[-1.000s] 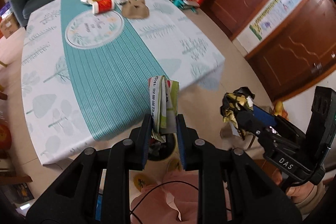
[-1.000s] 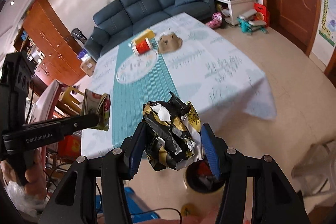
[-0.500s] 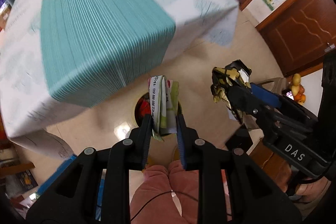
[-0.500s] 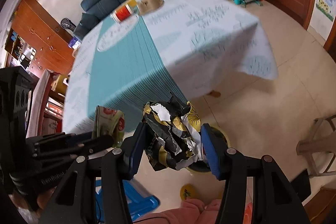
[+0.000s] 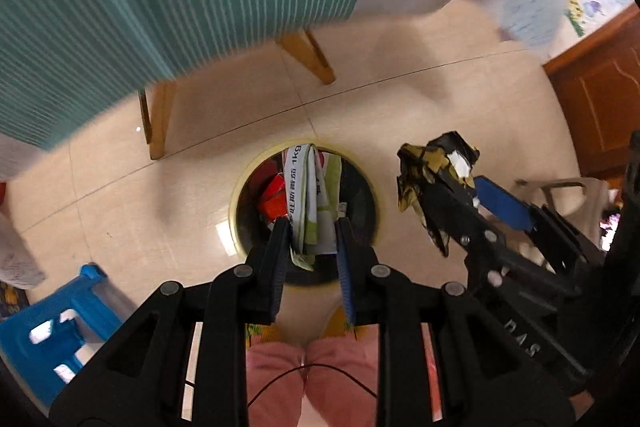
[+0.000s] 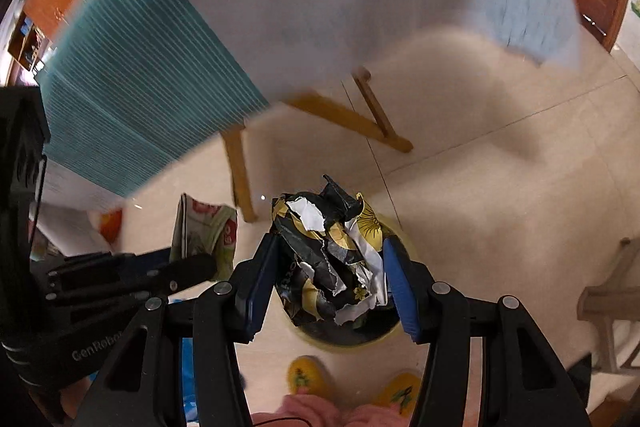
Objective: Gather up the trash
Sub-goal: 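Carry the packet and black-gold wrapper down over the trash bin, then open both tools to drop the packet and wrapper into the bin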
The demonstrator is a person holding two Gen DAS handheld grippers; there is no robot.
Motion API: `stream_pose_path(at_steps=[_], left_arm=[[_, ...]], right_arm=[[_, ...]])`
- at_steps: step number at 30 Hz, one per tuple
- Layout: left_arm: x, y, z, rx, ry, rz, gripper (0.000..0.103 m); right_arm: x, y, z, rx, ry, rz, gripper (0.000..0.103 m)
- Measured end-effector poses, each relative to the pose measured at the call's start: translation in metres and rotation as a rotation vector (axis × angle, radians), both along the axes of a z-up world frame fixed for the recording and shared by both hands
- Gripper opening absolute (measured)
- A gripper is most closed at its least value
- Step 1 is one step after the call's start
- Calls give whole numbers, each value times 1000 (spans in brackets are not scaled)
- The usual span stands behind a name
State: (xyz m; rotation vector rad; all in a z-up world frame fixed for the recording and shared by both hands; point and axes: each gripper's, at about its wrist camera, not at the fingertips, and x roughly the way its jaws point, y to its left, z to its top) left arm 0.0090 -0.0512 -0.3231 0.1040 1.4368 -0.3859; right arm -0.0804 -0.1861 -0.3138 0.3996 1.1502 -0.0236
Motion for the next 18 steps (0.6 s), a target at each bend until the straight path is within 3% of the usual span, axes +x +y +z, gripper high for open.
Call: stream_pose_path(at_steps=[4, 10, 18], left_arm=[[-5, -8, -66, 26, -5, 26, 20], [-8, -22, -146, 58, 11, 31, 20], [-3, -26, -201, 60, 36, 20, 20]], right_arm=[[0, -6, -63, -13, 5, -3, 53], [0, -8, -128, -20, 17, 9, 53], [6, -3, -183, -64, 33, 49, 55]])
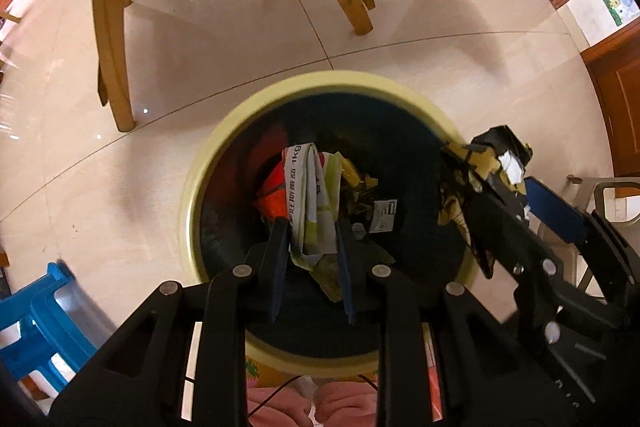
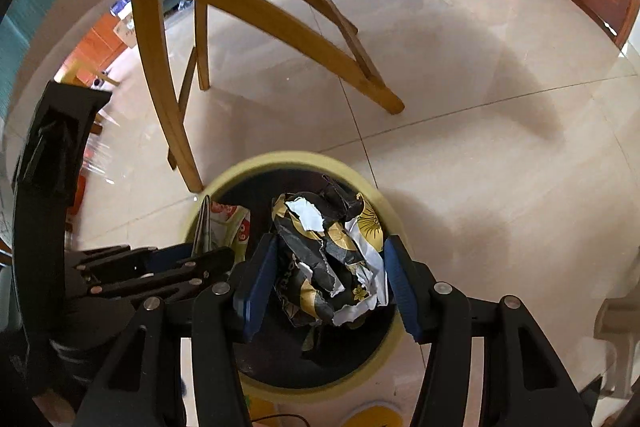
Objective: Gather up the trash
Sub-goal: 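Open both tools to drop the packet and wrapper into the bin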
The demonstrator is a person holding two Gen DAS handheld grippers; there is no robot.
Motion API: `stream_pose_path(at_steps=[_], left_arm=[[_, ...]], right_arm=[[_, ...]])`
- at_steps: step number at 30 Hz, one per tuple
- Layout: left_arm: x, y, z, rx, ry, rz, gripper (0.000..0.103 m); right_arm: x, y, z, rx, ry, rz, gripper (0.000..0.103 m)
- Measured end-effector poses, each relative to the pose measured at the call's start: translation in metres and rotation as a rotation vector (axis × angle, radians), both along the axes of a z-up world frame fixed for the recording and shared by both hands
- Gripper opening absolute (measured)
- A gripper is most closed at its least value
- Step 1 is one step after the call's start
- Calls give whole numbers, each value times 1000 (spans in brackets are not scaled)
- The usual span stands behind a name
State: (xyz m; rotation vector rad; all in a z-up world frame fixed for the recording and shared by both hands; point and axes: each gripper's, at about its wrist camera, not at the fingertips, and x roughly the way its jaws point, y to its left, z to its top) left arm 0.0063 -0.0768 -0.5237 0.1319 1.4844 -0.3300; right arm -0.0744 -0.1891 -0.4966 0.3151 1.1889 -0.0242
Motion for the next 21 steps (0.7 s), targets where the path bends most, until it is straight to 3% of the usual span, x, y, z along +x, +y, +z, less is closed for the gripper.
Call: stream_pose_path(at_steps=[5, 11, 13, 21], left_arm=[[-1, 9, -9, -25, 2, -12, 24], [2, 18, 0, -33, -17, -14, 41], [3, 23, 6, -32, -33, -3, 52], [10, 42, 33, -33, -100, 54, 74]], right_arm=[[-1, 6, -18, 13, 6, 6, 57], [-1, 5, -32, 41, 11, 1, 60], [2, 4, -36, 56, 4, -6, 62], [-1, -2, -30, 96, -33, -23, 68]])
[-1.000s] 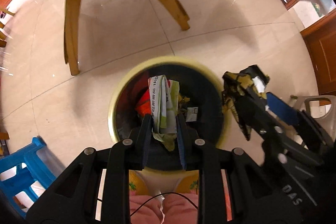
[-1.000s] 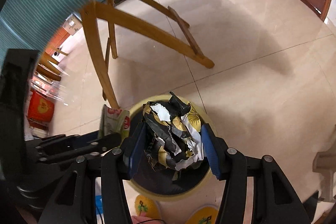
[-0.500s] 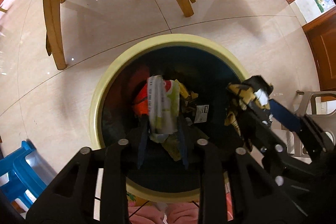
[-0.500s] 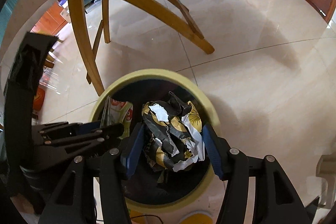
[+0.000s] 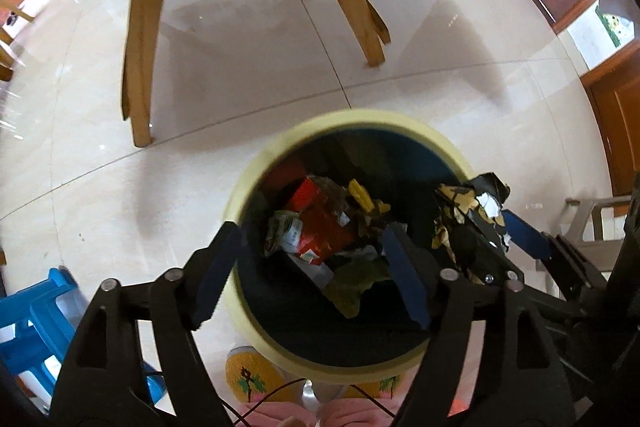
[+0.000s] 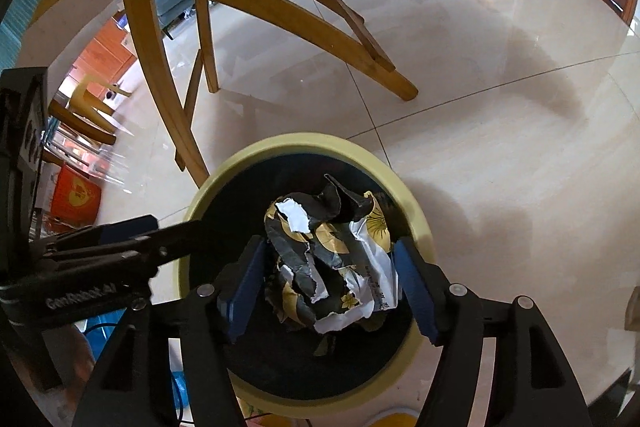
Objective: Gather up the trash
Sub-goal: 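Open both tools to drop the packet and wrapper into the bin, then move both tools back up over the table toward the cup and tray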
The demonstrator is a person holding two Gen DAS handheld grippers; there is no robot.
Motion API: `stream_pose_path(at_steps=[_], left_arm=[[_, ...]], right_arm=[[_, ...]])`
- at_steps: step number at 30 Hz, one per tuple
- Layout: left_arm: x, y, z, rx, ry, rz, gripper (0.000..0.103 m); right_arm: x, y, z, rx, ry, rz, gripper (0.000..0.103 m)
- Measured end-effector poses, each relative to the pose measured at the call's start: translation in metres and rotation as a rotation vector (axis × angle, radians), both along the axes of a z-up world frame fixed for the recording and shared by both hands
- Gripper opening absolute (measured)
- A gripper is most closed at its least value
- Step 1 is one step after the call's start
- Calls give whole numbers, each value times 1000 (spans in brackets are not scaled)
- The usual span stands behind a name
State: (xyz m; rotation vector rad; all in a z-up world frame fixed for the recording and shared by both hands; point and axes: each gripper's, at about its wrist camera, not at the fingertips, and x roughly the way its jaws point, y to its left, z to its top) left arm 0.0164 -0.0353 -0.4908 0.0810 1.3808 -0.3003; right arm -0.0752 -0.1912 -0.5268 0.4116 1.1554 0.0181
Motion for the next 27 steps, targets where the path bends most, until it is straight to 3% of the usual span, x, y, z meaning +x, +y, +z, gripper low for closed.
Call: stream_pose_path(at_steps=[5, 7, 17, 22, 27], left_arm=[[0, 5, 13, 10, -47, 35, 82], [-1, 7, 16, 19, -59, 45, 83], [-8, 8, 36, 58, -128, 70, 88], [-17, 1, 70, 51, -146, 63, 88], [-25, -4, 135, 34, -175, 51, 88]], right_arm=[[-2, -2, 3, 14, -20, 6, 73], [-1, -1, 4, 21, -22, 3, 78], [-2, -6, 17, 11, -47, -28, 85], [-8, -10, 40, 13, -36, -44, 86], [-13, -13, 89, 9, -18, -55, 86]])
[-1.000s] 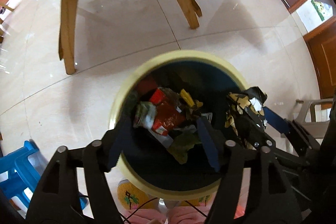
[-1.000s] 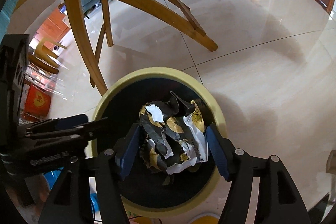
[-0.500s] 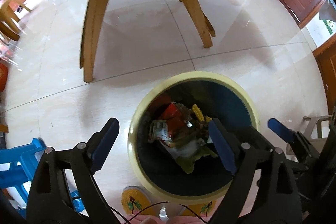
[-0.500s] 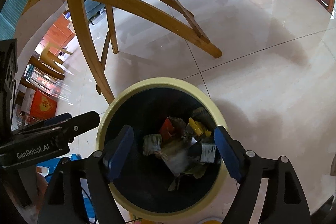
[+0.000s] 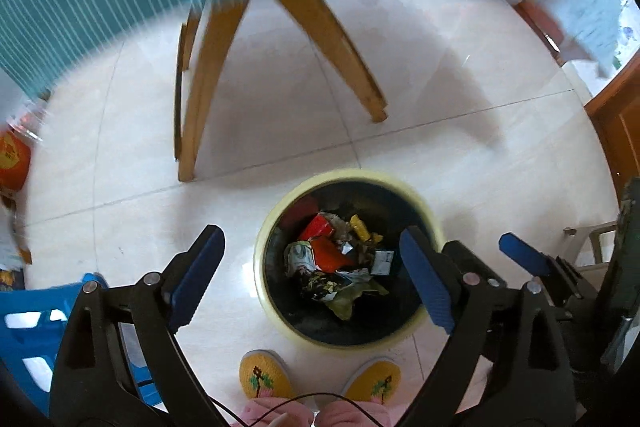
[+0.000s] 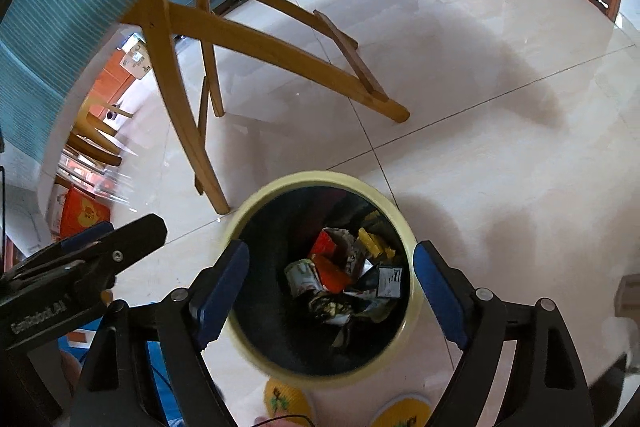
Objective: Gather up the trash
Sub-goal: 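Move both tools back up over the table toward the cup and tray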
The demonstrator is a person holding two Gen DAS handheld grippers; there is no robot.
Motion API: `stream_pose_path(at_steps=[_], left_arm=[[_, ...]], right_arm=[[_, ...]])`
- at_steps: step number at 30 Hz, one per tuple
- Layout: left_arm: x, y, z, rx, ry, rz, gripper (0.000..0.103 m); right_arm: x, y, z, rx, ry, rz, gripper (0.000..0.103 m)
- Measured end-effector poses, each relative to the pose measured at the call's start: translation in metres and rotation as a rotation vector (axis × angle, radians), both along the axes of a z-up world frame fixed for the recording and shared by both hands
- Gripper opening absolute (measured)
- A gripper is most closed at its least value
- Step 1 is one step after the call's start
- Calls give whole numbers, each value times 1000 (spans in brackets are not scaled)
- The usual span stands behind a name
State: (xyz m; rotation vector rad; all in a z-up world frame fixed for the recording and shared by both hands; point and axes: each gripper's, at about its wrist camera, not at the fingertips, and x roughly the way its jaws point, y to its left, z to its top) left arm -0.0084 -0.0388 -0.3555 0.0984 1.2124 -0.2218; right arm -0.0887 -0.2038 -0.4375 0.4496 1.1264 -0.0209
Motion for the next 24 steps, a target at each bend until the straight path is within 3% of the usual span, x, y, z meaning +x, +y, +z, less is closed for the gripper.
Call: stream_pose_path(at_steps=[5, 11, 16, 24], left_arm=[[0, 4, 89, -14, -33, -6, 88], [4, 16, 211, -54, -69, 25, 88], [3, 33, 307, -78, -128, 53, 88], [16, 78, 440, -111, -279, 168, 88]], right_arm=[[-9, -2, 73, 1, 34, -27, 86], [-13, -1, 192, -14, 51, 4, 86], [-8, 7, 303, -61, 6, 70, 86], [6, 36, 444, -102, -99, 201, 86]])
